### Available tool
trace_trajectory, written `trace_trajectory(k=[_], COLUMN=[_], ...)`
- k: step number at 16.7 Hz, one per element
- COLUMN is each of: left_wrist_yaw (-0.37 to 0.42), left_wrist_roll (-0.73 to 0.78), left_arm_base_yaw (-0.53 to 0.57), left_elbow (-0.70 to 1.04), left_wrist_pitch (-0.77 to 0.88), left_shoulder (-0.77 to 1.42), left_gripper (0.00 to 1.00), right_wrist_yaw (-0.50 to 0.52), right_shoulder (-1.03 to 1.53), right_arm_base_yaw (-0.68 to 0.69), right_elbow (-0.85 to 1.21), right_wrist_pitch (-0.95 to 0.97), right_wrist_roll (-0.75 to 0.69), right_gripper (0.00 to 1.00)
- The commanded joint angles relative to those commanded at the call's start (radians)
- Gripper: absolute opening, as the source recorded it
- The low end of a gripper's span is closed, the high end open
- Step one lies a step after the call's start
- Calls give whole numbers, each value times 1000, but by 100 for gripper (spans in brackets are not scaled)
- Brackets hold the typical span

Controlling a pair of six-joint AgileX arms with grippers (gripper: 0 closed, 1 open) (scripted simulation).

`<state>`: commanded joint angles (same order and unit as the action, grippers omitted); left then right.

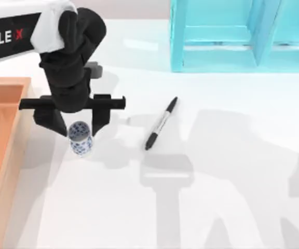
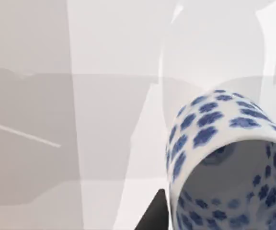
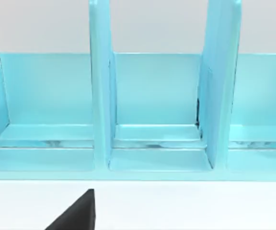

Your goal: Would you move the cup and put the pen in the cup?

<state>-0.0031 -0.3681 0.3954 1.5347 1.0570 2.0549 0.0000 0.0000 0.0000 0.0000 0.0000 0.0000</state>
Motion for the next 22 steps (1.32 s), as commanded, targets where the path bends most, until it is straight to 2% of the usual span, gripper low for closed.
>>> trace_trajectory(k=[3,4,15,18,22], left_wrist_yaw=[0,0,0,0,-1], left_wrist_roll=[0,0,1,2,-2], left_arm_base_yaw=[0,0,3,9,9], left_elbow=[0,0,39,171,437], left_wrist_pitch=[0,0,37,166,424], left_shoulder=[0,0,8,18,23], left_gripper=[98,100,100,100,100], right_wrist_yaw=[0,0,0,0,0], right_shoulder=[0,0,0,0,0], right_arm_base_yaw=[0,0,0,0,0], right_elbow=[0,0,0,0,0], right_wrist_pitch=[0,0,0,0,0], right_wrist_roll=[0,0,0,0,0], right_gripper=[100,100,100,100,100])
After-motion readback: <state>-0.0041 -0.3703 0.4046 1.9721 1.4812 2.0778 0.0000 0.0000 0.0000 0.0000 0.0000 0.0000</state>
